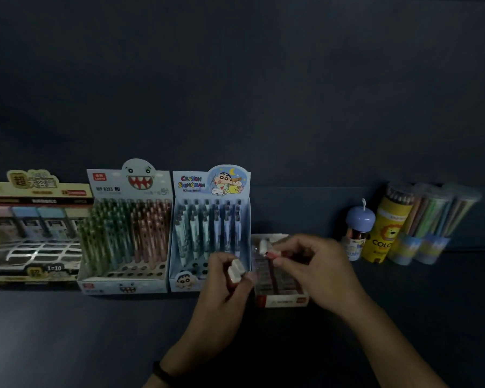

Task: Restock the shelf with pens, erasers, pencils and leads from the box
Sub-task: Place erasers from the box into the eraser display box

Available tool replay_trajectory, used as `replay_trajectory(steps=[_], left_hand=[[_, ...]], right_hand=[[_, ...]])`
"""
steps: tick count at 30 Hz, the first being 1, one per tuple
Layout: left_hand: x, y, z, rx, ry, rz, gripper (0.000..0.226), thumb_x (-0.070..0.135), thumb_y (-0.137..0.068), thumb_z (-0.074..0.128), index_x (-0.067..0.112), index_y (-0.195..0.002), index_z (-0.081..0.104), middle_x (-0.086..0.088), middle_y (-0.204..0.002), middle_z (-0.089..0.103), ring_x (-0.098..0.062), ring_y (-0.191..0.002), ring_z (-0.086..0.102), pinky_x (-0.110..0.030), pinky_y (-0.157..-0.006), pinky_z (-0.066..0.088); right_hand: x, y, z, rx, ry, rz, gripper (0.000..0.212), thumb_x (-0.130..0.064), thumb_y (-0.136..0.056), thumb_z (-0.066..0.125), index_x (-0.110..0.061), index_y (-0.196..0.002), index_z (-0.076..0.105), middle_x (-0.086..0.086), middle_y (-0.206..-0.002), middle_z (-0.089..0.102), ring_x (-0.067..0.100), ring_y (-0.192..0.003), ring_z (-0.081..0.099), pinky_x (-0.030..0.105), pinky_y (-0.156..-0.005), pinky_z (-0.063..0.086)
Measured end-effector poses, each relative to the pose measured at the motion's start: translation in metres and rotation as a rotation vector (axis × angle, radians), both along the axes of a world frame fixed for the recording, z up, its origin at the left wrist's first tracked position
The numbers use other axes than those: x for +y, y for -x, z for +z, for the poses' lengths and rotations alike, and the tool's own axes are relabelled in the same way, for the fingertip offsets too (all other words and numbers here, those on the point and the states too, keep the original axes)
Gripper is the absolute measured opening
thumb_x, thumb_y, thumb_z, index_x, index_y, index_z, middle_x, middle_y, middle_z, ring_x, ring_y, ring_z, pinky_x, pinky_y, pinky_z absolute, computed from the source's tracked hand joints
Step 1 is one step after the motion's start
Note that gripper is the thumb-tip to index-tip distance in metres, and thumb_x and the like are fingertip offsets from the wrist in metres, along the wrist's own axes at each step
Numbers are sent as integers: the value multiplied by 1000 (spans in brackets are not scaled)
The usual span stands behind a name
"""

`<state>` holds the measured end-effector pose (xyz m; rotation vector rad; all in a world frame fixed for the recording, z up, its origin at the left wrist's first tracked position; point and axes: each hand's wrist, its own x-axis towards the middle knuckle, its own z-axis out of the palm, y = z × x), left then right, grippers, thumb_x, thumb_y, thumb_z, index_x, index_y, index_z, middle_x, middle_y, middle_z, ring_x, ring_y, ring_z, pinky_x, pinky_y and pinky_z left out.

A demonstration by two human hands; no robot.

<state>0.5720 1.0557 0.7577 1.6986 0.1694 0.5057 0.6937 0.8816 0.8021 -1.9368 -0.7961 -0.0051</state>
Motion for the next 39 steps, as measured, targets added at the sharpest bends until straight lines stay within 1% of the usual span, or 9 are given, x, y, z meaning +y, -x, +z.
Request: replay_trajectory(steps=[5, 8, 13, 20, 24, 28, 32, 35, 39], left_hand=[[-9, 3, 7, 42, -137, -5, 12, 13, -107, 59, 19, -108, 48, 10, -87, 65, 3, -77, 65, -17, -67, 53], [-8, 1, 5, 86, -233, 23, 11, 17, -106, 61, 26, -107, 55, 12, -92, 69, 5, -83, 65, -13, -68, 50], [-8, -3, 3, 135, -243, 14, 14, 19, -103, 66, 32, -108, 62, 9, -99, 70, 3, -87, 66, -12, -69, 50], [-4, -1, 2, 103, -162, 2, 12, 18, -104, 65, 27, -110, 70, 13, -90, 73, 1, -80, 69, -13, -67, 51], [-3, -1, 3, 65, -169, 18, 11, 19, -105, 64, 23, -97, 70, 0, -74, 71, -7, -66, 67, -17, -62, 50], [-1, -1, 6, 73, -65, -14, 13, 20, -107, 59, 17, -105, 72, -9, -72, 73, -18, -64, 68, -24, -64, 53], [-2, -5, 11, 88, 382, -16, 12, 15, -106, 59, 10, -111, 70, -17, -97, 80, -34, -89, 79, -37, -73, 64], [-7, -6, 16, 79, 598, 20, 9, 15, -107, 58, 10, -111, 64, -18, -103, 80, -39, -96, 79, -46, -78, 65], [-4, -5, 16, 66, 608, 12, 16, 20, -106, 60, 5, -109, 61, -22, -110, 78, -42, -97, 78, -54, -86, 62]], right_hand=[[-12, -60, 0, -188, 278, -80, 6, -30, -90, 84, -34, -95, 83, -25, -93, 76, -11, -92, 68, 13, -82, 50], [2, -81, -6, -218, 396, -86, 3, -27, -91, 84, -30, -92, 83, -19, -92, 76, -5, -87, 68, 4, -74, 44], [26, -90, -13, -286, 534, -39, 6, -16, -93, 78, -18, -90, 82, -3, -99, 76, 9, -90, 69, 27, -84, 58], [31, -99, -29, -362, 563, -52, 9, -17, -95, 74, -20, -92, 82, -2, -107, 69, 16, -95, 68, 35, -84, 59], [32, -99, -34, -376, 595, -89, 14, -22, -97, 70, -29, -94, 82, -6, -110, 69, 17, -97, 68, 40, -82, 60], [22, -92, -18, -289, 663, -7, 20, -30, -103, 62, -35, -98, 80, -14, -111, 70, 8, -95, 67, 36, -84, 59], [13, -51, 2, -163, 300, 2, 16, -28, -101, 69, -36, -104, 81, -30, -99, 72, -9, -94, 67, 7, -82, 47], [10, -9, 3, -71, 70, 23, 10, -25, -93, 80, -32, -100, 82, -27, -94, 76, -7, -94, 70, 8, -80, 50], [15, 25, -4, 19, -26, 66, 26, -22, -83, 89, -34, -103, 79, -22, -96, 75, -1, -95, 71, 16, -81, 55]])
